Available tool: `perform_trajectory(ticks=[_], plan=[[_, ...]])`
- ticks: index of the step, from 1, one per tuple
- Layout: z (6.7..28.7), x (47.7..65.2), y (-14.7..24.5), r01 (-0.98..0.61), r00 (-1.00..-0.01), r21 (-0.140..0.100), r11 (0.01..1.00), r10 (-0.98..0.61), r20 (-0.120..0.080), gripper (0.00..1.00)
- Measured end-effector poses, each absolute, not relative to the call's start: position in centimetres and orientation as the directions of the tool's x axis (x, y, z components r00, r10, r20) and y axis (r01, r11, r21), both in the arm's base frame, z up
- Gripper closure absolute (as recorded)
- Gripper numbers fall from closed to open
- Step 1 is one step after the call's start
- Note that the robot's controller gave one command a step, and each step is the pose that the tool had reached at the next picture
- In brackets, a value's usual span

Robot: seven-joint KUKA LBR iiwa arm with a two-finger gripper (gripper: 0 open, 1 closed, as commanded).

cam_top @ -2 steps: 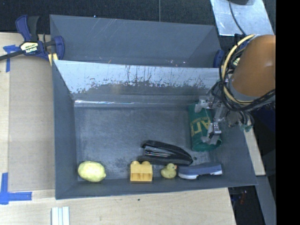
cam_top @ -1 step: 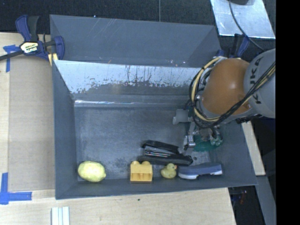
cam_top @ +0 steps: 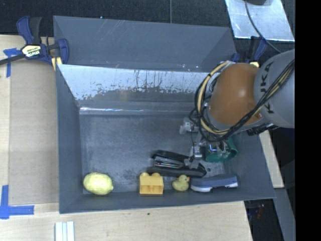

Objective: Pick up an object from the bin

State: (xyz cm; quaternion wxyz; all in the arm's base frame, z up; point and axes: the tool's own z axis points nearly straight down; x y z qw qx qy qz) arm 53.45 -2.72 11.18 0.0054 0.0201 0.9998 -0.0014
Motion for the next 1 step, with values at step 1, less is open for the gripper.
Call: perform_trajectory(ticks=[1], plan=[[10.68,53.04,-1.05,0.043,-0.999,-0.001,0.999,0.043,-0.007,0.0]])
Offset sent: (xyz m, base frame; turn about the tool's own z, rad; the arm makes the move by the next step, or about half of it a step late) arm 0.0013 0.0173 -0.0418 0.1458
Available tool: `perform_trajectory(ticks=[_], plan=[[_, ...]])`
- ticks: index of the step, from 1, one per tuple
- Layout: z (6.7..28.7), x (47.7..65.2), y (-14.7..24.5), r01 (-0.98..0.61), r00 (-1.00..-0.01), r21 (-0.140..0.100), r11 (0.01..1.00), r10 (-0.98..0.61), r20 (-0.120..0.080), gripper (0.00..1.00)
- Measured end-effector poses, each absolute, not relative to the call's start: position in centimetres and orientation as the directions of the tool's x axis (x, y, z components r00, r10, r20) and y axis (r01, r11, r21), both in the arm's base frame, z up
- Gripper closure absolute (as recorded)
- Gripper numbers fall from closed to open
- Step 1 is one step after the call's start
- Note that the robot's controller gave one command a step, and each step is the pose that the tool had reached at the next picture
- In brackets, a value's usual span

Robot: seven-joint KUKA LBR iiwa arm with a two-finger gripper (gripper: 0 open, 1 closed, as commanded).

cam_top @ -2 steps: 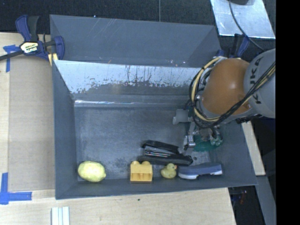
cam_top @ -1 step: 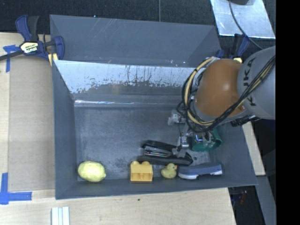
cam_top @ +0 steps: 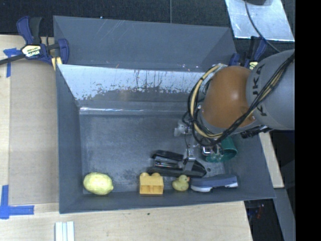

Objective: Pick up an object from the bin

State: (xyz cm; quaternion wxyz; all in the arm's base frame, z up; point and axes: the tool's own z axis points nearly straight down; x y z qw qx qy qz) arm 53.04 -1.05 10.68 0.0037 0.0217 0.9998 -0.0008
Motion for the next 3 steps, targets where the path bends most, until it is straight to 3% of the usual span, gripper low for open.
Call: perform_trajectory(ticks=[1,2,3], plan=[[7.1,53.8,-1.1,0.186,-0.982,0.002,0.983,0.186,-0.021,0.0],[7.3,52.3,-0.8,0.291,-0.957,0.005,0.957,0.291,-0.017,1.0],[7.3,52.3,-0.8,0.29,-0.957,0.005,0.957,0.29,-0.017,1.0]])
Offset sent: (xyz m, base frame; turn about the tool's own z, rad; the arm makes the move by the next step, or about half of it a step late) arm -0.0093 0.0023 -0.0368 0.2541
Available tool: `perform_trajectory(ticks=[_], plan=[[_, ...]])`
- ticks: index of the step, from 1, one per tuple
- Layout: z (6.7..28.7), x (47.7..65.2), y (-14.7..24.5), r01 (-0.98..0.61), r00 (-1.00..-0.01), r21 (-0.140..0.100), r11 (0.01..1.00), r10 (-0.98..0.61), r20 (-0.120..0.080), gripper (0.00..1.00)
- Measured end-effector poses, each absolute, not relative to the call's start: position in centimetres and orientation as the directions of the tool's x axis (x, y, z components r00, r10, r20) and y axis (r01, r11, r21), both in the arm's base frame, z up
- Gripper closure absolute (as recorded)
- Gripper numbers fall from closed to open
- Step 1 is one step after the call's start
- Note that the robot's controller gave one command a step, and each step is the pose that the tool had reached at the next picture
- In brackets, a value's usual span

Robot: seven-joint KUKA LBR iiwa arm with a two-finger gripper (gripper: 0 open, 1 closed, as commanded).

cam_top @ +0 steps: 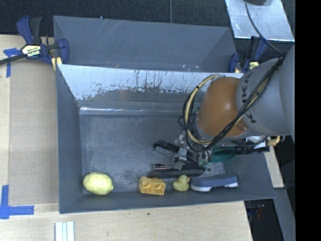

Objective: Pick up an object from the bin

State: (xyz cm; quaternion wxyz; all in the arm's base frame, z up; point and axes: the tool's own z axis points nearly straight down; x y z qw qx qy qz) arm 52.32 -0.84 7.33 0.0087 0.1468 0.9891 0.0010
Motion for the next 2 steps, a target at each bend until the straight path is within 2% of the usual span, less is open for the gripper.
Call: perform_trajectory(ticks=[1,2], plan=[[8.4,52.2,-0.9,0.289,-0.957,0.004,0.957,0.289,-0.018,1.0],[12.7,52.1,-0.9,0.288,-0.958,0.002,0.958,0.288,-0.012,1.0]])
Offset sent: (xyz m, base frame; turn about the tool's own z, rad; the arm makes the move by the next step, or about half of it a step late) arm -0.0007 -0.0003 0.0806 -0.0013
